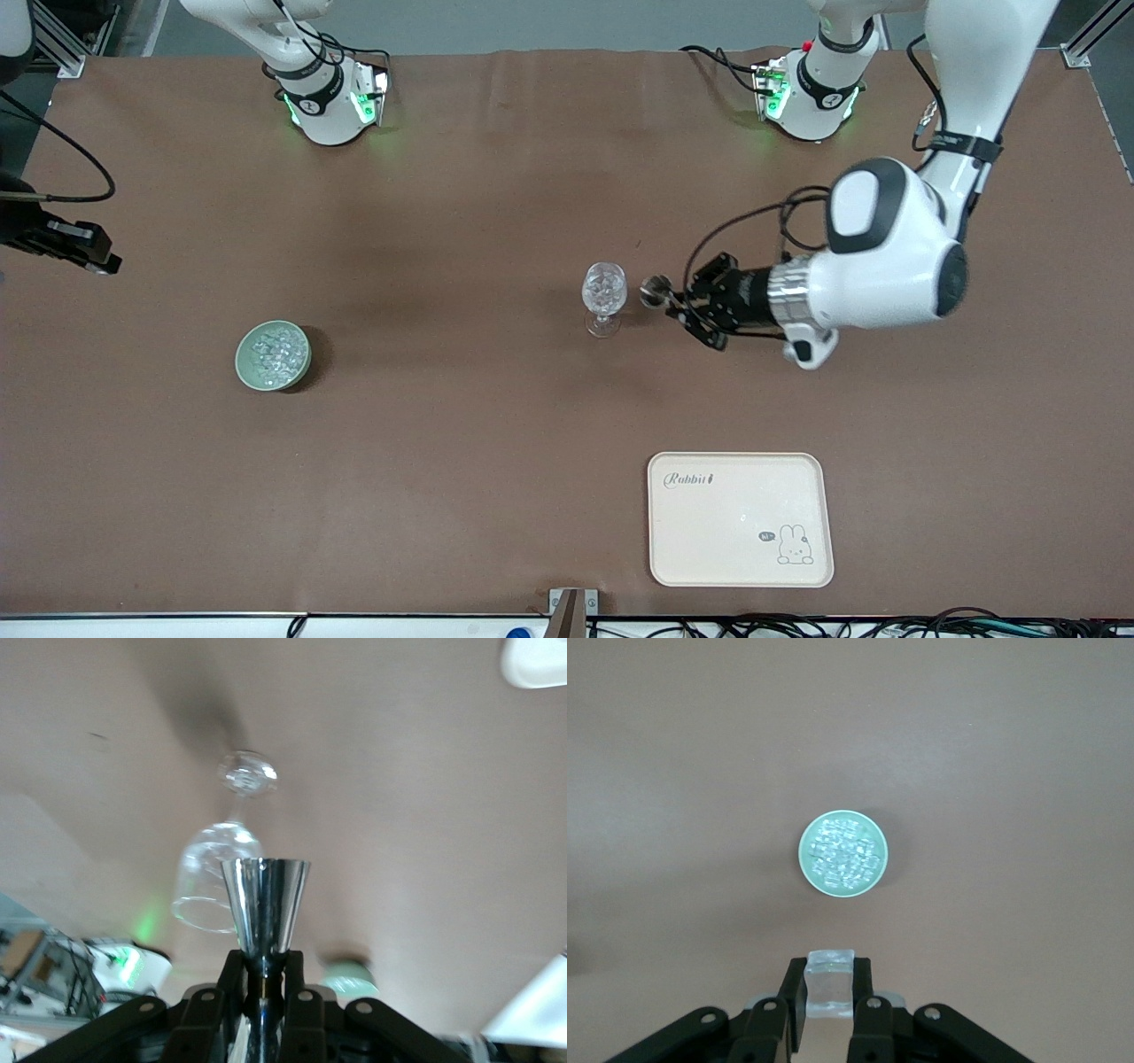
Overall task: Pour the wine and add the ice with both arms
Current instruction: 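Tilt the jigger over the wine glass rim with the left gripper, then carry the ice cube over the glass while the left gripper moves the jigger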
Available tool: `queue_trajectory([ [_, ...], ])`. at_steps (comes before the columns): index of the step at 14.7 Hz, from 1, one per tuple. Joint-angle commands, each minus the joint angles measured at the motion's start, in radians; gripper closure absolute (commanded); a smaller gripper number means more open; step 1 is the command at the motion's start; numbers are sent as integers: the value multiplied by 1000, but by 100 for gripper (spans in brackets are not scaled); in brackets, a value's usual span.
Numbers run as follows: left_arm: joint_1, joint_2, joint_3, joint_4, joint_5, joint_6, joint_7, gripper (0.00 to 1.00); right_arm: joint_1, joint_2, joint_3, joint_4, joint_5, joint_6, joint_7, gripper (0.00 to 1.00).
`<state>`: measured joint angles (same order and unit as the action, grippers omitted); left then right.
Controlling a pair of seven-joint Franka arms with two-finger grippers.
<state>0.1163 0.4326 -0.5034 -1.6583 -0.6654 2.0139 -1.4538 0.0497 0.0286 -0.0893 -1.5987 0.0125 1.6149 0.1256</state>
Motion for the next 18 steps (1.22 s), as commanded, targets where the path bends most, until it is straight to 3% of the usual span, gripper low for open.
queue_trajectory([
  [1,57,147,-12,148,-112,-23,108,99,103,19,3,-18,-9,49,141,94],
  [4,103,254,-12,231,-201,-21,237,99,232,80,5,-7,9,127,279,95],
  [9,178,382,-4,288,-376,-7,446,99,427,235,5,77,6,243,540,97],
  [15,204,540,31,379,-419,94,550,99,636,615,8,483,53,263,772,100],
  [18,204,607,42,419,-419,157,556,99,725,682,6,513,100,394,897,100],
])
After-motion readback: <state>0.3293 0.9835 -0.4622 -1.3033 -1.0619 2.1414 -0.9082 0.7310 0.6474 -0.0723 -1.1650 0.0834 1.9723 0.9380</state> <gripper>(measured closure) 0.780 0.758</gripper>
